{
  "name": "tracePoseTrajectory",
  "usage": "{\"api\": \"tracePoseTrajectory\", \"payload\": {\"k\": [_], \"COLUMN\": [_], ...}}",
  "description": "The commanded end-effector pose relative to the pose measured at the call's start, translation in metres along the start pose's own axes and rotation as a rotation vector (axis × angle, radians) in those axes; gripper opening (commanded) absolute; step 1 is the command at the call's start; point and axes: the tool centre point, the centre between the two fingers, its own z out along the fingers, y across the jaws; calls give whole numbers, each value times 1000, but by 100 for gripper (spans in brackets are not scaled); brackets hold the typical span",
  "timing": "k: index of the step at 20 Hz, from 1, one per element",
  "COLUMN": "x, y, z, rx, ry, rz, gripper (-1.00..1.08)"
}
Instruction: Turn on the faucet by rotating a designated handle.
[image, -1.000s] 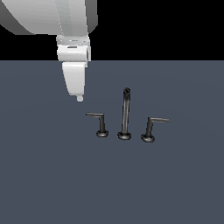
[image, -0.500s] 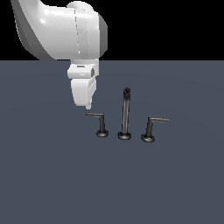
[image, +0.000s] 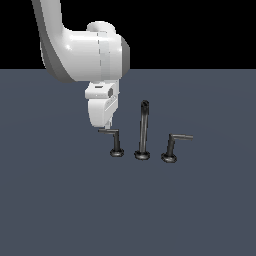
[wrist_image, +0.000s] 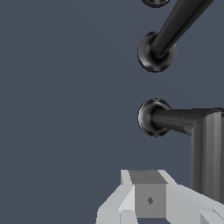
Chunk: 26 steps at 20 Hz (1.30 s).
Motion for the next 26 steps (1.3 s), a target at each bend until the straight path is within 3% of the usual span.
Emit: {"api": "tracePoseTrajectory", "payload": {"k": [1,10,21,23,26], "x": [2,2,-18,-10,-9], "y": [-3,-4,36,25,36], "z": [3,3,3,3,3], "rx": [1,1,1,10,9], "ry": [0,-1,-1,-3,-2], "rz": [18,22,22,35,33], "gripper": [-100,-100,-100,-100,-100]}}
